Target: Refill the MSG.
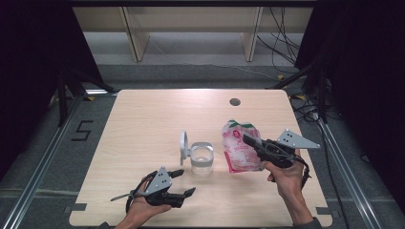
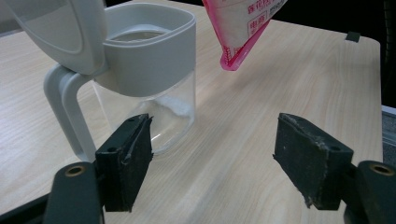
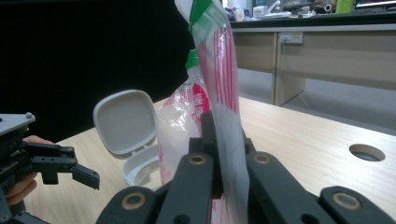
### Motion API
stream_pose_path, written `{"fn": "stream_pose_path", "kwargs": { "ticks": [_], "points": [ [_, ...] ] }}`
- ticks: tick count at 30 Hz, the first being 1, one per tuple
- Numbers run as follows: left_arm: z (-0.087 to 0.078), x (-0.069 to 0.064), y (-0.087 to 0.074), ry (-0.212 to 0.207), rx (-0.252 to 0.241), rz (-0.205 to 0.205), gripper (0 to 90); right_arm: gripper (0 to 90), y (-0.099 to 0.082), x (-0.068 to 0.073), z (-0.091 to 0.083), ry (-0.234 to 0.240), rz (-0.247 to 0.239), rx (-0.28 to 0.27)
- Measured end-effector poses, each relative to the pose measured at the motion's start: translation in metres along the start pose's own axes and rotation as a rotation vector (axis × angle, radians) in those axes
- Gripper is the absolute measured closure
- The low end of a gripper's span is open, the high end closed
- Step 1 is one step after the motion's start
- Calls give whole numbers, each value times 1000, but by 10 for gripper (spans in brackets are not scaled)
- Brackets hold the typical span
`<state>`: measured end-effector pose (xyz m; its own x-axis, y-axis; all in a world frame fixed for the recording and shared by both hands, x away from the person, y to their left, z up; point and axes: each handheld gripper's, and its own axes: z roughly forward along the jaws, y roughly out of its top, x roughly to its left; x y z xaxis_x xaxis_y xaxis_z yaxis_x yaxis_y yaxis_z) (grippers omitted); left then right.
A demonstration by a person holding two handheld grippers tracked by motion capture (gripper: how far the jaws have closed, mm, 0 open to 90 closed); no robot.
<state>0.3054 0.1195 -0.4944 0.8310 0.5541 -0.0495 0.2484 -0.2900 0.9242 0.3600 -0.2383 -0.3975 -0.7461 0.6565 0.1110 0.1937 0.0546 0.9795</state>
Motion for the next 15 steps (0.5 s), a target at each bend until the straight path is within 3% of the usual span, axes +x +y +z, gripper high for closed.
{"fn": "stream_pose_path", "kwargs": {
  "ticks": [2, 5, 7, 9, 10, 13, 15],
  "points": [
    [2, -3, 0, 3, 4, -3, 270, 900, 2, 5, -1, 8, 31, 13],
    [7, -8, 0, -16, -2, 4, 269, 900, 5, 4, -1, 11, -12, -13],
    [10, -11, 0, -17, -1, 8, 269, 900, 7, 9, -2, 31, 21, -13],
    [12, -14, 0, -11, 0, 16, 269, 900, 10, 8, -1, 22, -23, -30],
    [13, -15, 0, -10, -3, 19, 269, 900, 10, 11, -1, 42, 7, -21],
    [20, -20, 1, -14, 0, 22, 269, 900, 13, 15, -1, 37, 6, -13],
    [25, -23, 1, -9, -1, 22, 269, 900, 15, 15, -1, 38, -22, -17]
  ]
}}
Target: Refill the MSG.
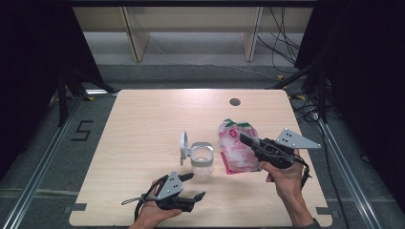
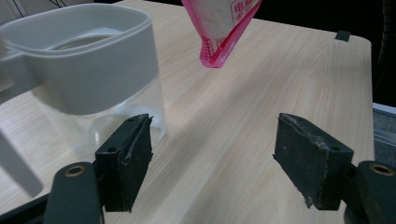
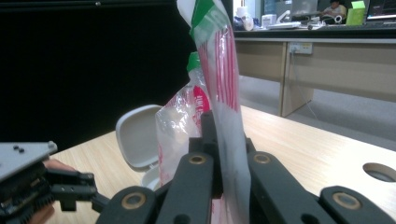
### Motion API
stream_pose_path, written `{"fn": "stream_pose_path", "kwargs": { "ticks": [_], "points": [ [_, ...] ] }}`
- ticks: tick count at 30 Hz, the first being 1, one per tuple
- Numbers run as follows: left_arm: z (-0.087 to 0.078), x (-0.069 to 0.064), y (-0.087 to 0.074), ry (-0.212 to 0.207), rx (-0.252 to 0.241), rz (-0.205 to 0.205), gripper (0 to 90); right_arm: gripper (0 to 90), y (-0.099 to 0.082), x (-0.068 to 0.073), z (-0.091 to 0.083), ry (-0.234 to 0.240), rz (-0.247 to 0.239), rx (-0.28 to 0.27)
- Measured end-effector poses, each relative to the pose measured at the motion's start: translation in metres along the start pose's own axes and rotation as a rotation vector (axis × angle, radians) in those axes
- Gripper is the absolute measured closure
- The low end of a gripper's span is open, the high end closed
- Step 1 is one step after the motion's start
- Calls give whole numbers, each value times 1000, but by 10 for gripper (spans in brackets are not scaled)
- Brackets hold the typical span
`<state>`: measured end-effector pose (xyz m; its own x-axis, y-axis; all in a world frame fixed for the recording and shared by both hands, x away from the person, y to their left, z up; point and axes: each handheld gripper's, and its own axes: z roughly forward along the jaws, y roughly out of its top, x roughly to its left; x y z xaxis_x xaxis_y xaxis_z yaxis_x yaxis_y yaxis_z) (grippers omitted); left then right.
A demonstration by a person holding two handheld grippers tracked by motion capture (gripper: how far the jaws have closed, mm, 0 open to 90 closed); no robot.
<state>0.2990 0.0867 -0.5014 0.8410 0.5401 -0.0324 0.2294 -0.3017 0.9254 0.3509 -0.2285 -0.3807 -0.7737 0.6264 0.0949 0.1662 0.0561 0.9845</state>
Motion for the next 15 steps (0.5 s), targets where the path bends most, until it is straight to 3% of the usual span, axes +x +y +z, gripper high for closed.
{"fn": "stream_pose_path", "kwargs": {
  "ticks": [1, 2, 4, 6, 9, 12, 13, 15],
  "points": [
    [3, -1, 0, -4, 0, 8, 269, 900, 1, 1, 1, 7, 0, -15],
    [7, -3, 1, -3, 5, 12, 270, 900, 1, 4, 0, 8, 31, -13],
    [13, -5, 4, -5, 6, 29, 271, 900, 3, 5, 1, 13, 6, -25],
    [20, -6, 8, -7, -5, 26, 273, 900, 4, 7, 0, 19, 12, 0],
    [28, -8, 12, -4, -17, 25, 276, 900, 6, 11, 0, 33, 20, -11],
    [33, -8, 13, -14, -19, 11, 281, 900, 10, 13, 0, 28, -26, -23],
    [35, -10, 13, -7, -14, 17, 284, 900, 11, 17, 0, 43, 6, -19],
    [38, -11, 13, -9, -4, 30, 295, 900, 13, 19, 0, 47, -8, -33]
  ]
}}
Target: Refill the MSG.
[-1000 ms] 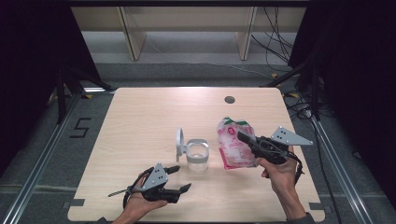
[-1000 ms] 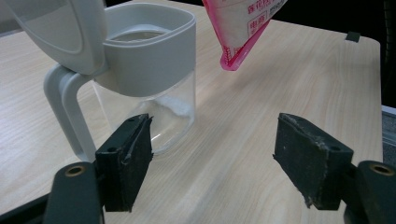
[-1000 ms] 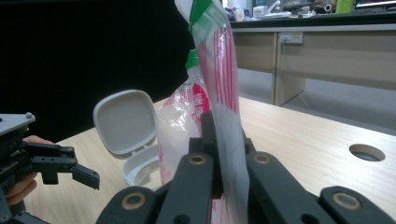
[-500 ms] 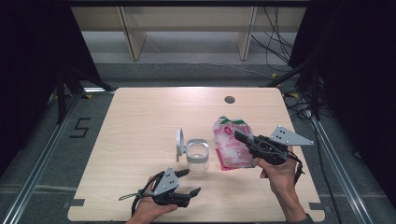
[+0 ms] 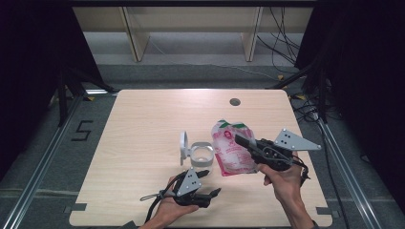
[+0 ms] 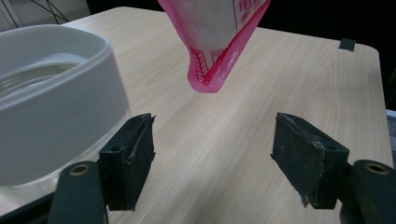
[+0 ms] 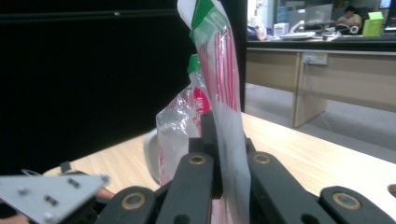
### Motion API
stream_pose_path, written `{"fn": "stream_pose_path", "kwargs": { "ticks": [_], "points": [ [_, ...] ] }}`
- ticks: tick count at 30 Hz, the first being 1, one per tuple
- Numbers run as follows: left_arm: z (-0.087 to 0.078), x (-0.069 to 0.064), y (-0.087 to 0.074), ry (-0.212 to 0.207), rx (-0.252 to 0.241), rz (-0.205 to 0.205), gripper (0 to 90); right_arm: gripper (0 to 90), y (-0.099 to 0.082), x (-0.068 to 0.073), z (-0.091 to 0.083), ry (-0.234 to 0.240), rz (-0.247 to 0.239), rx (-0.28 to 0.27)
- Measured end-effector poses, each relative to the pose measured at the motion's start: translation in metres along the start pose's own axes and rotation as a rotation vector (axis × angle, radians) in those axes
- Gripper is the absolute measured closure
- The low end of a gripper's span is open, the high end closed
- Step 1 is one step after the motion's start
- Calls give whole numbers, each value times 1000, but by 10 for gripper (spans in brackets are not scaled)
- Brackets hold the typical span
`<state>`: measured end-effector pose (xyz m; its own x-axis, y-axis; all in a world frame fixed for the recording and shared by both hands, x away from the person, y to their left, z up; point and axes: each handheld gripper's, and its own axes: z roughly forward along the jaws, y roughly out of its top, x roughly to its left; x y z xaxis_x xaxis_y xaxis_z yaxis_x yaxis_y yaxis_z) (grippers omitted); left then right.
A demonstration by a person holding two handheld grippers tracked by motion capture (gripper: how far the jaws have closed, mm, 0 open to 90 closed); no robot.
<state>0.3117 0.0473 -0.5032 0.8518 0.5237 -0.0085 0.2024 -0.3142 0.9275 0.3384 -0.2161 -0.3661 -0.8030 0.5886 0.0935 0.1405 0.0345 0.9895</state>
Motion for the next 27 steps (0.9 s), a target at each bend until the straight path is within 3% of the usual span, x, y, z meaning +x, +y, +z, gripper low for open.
{"fn": "stream_pose_path", "kwargs": {
  "ticks": [6, 7, 8, 11, 12, 13, 18, 22, 24, 25, 26, 27],
  "points": [
    [9, -2, 3, 11, -33, -5, 338, 900, 3, 10, 3, 42, 17, -2],
    [9, -2, 4, 12, -38, -7, 346, 900, 3, 10, 3, 41, -8, -5],
    [9, -2, 4, 10, -35, 5, 362, 900, 3, 12, 3, 54, 18, 13],
    [12, -2, 6, 15, -37, 19, 410, 900, 2, 15, 6, 61, 11, 17],
    [13, -1, 6, 14, -41, 29, 438, 900, 1, 15, 8, 59, 6, -5],
    [13, 0, 6, 21, -19, 50, 443, 900, 1, 16, 9, 74, 8, 3],
    [14, -1, 7, -3, -39, 75, 596, 900, 0, 20, 11, 83, 16, 33],
    [15, -2, 8, 2, -22, 67, 666, 900, 0, 20, 14, 79, -6, 18],
    [14, -2, 9, 19, -25, 69, 720, 900, 0, 20, 13, 75, 0, 20],
    [14, -1, 9, 24, -28, 67, 748, 900, 1, 18, 13, 75, -20, 9],
    [14, -1, 9, 39, -31, 79, 773, 900, 1, 20, 13, 81, 8, 19],
    [14, -1, 10, 44, -32, 83, 787, 900, 2, 19, 13, 68, 1, 9]
  ]
}}
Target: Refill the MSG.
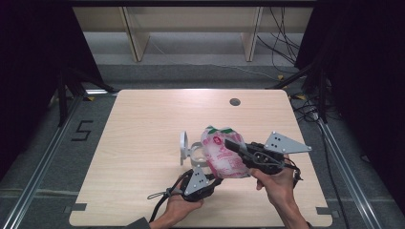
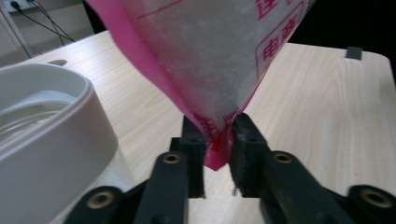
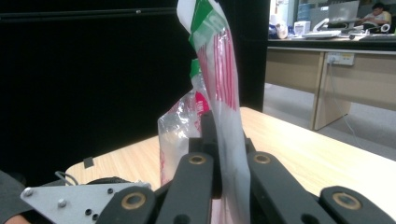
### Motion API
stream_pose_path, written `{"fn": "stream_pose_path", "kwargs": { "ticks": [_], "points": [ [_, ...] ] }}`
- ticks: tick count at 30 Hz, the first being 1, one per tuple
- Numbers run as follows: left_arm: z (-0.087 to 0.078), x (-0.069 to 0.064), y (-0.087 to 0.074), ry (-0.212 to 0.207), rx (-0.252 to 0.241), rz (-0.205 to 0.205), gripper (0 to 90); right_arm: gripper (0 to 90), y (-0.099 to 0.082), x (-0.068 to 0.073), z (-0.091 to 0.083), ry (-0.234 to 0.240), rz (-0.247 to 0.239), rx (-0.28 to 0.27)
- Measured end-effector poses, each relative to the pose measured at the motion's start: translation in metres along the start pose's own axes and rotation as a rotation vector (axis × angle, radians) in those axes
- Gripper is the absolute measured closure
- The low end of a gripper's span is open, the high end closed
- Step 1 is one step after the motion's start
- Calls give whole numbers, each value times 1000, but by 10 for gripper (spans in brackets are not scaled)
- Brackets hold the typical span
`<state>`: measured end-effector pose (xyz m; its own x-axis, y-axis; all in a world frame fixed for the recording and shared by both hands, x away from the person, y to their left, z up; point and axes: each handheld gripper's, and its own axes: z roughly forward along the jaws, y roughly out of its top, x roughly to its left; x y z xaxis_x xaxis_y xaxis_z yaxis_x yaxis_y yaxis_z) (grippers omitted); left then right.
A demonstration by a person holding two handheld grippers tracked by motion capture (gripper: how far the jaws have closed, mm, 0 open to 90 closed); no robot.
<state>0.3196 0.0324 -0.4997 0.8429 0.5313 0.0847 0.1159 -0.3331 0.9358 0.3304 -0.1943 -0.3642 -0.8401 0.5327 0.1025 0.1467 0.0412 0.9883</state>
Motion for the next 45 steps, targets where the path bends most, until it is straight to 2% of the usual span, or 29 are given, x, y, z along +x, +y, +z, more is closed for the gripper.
{"fn": "stream_pose_path", "kwargs": {
  "ticks": [1, 2, 4, 5, 6, 7, 8, 11, 13, 16, 19, 20, 21, 23, 26, 29, 30, 31, 32, 33, 34, 35, 36, 38, 40, 41, 42, 44, 45],
  "points": [
    [1, -1, 0, 8, -8, 11, 792, 900, 0, 1, -1, 4, 20, 12],
    [1, -2, 0, -2, -6, 2, 798, 900, 2, -1, 0, 10, -5, 17],
    [3, -4, 1, 1, -5, 15, 805, 900, 2, -3, 0, -22, -24, 6],
    [4, -6, 2, 4, 7, -4, 809, 900, 2, -4, 0, -12, -12, 11],
    [7, -8, 2, -2, -19, -23, 810, 900, 1, -5, 0, -21, -3, 18],
    [8, -10, 2, -6, -12, -26, 811, 900, 2, -7, 1, -22, -21, 17],
    [10, -10, 2, 2, -16, -15, 812, 900, 1, -8, 1, -28, -13, 6],
    [16, -15, 6, 15, -16, -33, 815, 900, 3, -12, 0, -41, 12, 27],
    [20, -18, 8, 22, -22, -27, 817, 900, 5, -15, 0, -55, 14, 25],
    [26, -20, 9, 27, -45, -42, 818, 900, 7, -19, 3, -60, -1, 22],
    [32, -20, 10, 54, -38, -35, 820, 900, 9, -19, 4, -73, 16, 40],
    [32, -19, 11, 61, -16, -22, 821, 900, 10, -22, 5, -83, -13, 42],
    [32, -18, 11, 67, -1, -11, 821, 900, 10, -22, 5, -93, 2, 54],
    [36, -21, 12, 75, -12, -24, 822, 900, 12, -24, 5, -110, -20, 68],
    [39, -23, 14, 76, -16, -45, 822, 900, 14, -26, 5, -108, -29, 74],
    [42, -25, 18, 92, -26, -42, 823, 900, 18, -26, 4, -116, -23, 84],
    [43, -26, 19, 95, -29, -47, 823, 900, 20, -27, 4, -120, -34, 85],
    [45, -27, 20, 96, -49, -71, 823, 900, 22, -27, 4, -106, -32, 91],
    [47, -29, 20, 87, -57, -98, 824, 900, 23, -27, 3, -119, -39, 97],
    [47, -32, 19, 88, -56, -97, 824, 900, 24, -27, 5, -120, -47, 92],
    [47, -35, 18, 90, -56, -78, 824, 900, 25, -30, 5, -128, -67, 103],
    [46, -37, 16, 101, -51, -63, 825, 900, 24, -28, 6, -118, -33, 116],
    [46, -37, 15, 100, -48, -55, 825, 900, 23, -29, 7, -105, -32, 134],
    [46, -36, 11, 102, -46, -79, 826, 900, 20, -32, 10, -88, -33, 136],
    [46, -37, 8, 119, -45, -66, 826, 900, 18, -32, 13, -86, -12, 145],
    [47, -37, 7, 117, -54, -55, 826, 900, 17, -33, 14, -92, -9, 140],
    [47, -40, 8, 132, -45, -53, 826, 900, 17, -34, 15, -93, -15, 151],
    [48, -40, 8, 127, -45, -74, 827, 900, 17, -34, 18, -85, -11, 151],
    [49, -41, 8, 126, -48, -84, 827, 900, 17, -32, 19, -95, 8, 164]
  ]
}}
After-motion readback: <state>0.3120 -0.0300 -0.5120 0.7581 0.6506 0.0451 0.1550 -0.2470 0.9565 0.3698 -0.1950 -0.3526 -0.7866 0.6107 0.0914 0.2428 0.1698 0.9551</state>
